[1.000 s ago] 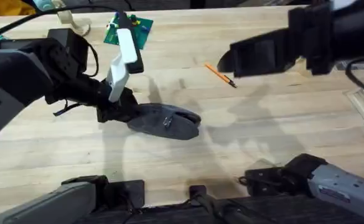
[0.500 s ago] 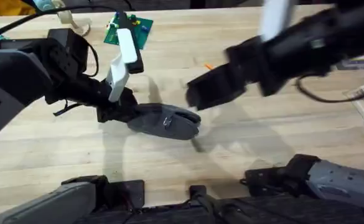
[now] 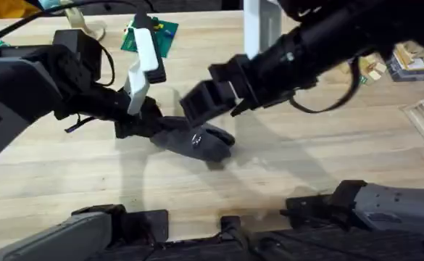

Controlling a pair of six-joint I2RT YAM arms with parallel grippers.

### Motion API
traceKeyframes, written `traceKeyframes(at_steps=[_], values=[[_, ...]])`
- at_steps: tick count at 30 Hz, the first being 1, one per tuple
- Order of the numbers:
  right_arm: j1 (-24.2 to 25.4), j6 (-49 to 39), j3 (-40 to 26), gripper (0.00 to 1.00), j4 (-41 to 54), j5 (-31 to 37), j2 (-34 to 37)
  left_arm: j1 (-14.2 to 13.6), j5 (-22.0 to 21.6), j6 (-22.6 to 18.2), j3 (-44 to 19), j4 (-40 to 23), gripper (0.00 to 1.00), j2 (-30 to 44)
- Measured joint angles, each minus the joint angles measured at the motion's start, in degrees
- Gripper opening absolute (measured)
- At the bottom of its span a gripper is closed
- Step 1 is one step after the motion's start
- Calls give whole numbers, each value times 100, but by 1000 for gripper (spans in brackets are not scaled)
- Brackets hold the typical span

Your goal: Unzip the bag, pick up the pens from the table one at a time and place them inside, then zip the bag closed.

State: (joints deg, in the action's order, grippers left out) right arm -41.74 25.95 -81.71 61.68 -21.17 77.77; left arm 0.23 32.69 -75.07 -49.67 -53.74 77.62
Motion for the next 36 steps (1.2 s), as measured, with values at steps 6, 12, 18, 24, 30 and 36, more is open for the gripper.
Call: traceKeyframes(at_steps=[6,12,18,24,30,36], values=[[0,970,0,998,57,194,367,2,76,0,0,42,42,0],[0,1747,0,997,54,257,711,2,78,0,0,42,42,1],[0,2682,0,999,41,317,792,2,78,0,0,43,42,0],[-93,3300,0,996,3,529,792,2,80,0,0,44,42,1],[-432,3683,0,996,-143,999,792,2,80,0,0,44,42,0],[-697,4149,0,990,-112,1489,805,2,80,0,0,51,42,2]])
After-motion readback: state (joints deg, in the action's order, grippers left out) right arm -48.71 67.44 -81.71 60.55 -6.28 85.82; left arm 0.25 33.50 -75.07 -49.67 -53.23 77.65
